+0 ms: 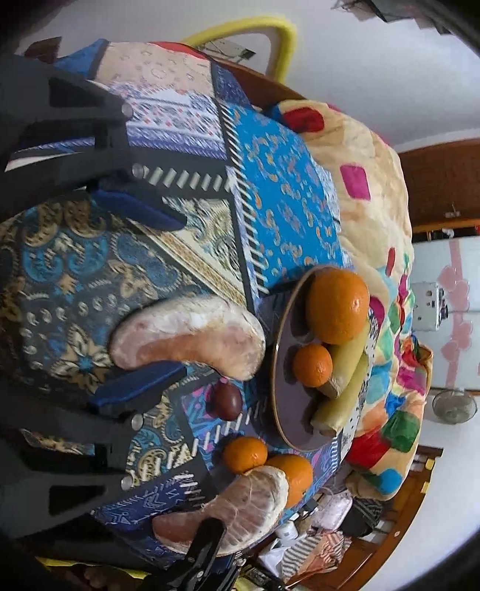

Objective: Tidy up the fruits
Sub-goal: 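Grasp the other pomelo segment with the left tool while the right tool holds its segment, then lower both pomelo segments onto the plate and open both tools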

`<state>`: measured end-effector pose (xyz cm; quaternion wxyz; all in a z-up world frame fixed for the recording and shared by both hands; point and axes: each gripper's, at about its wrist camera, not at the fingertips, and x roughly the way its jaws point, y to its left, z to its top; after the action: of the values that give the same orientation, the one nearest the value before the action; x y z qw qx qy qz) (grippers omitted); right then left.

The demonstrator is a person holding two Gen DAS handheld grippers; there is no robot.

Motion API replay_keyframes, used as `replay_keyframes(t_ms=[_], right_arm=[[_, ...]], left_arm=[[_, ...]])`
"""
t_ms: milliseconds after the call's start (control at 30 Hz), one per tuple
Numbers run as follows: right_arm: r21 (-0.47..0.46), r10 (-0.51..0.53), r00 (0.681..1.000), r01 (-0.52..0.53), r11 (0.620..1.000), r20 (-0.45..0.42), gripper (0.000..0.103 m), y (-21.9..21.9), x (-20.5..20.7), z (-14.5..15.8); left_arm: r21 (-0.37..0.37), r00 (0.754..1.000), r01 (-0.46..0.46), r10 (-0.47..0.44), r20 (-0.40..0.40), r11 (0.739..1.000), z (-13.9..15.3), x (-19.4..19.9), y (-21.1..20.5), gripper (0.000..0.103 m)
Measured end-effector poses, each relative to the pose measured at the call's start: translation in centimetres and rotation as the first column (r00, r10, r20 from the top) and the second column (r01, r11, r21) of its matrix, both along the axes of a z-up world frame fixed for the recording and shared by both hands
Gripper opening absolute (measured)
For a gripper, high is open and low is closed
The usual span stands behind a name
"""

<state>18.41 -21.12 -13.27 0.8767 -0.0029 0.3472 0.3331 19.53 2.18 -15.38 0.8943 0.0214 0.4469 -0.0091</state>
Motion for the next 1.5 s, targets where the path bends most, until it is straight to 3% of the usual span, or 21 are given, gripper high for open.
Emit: replay_keyframes(t_ms=[267, 633, 767, 900, 1133, 1500], right_arm=[[0.006, 0.005, 1.0, -0.005, 1.0, -0.013, 0.028, 0.2, 0.7, 0.3], [0.065, 0.013, 1.0, -0.013, 0.998, -0.001, 0.023, 0.5, 1.1, 2.1], [0.063, 0.006, 0.999, -0.008, 0.998, 0.031, 0.022, 0.6, 1.2, 3.2], [0.072, 0.001, 0.999, -0.005, 0.997, 0.053, 0.022, 0.7, 1.7, 4.3], [0.076, -0.02, 0.993, 0.011, 0.997, 0.119, 0.022, 1.0, 2.8, 6.6], [0.056, -0.059, 0.987, 0.051, 0.997, 0.147, 0.022, 2.2, 6.2, 7.4]], left_arm=[[-0.056, 0.998, 0.067, -0.068, -0.017, 0.996, -0.5, 2.2, -1.0, 0.045], [-0.049, 0.998, 0.068, -0.067, 0.02, 0.996, 0.3, 0.7, -0.6, 0.038], [-0.047, 0.996, 0.076, -0.073, 0.059, 0.996, 1.8, -0.1, -0.3, 0.024], [-0.02, 0.992, 0.083, -0.081, 0.097, 0.996, 3.0, -0.4, -0.5, 0.023], [-0.05, 0.988, 0.093, -0.086, 0.127, 0.994, 4.6, 0.5, -0.3, 0.022], [-0.054, 0.972, 0.094, -0.08, 0.221, 0.994, 8.2, 3.1, -0.6, 0.022]])
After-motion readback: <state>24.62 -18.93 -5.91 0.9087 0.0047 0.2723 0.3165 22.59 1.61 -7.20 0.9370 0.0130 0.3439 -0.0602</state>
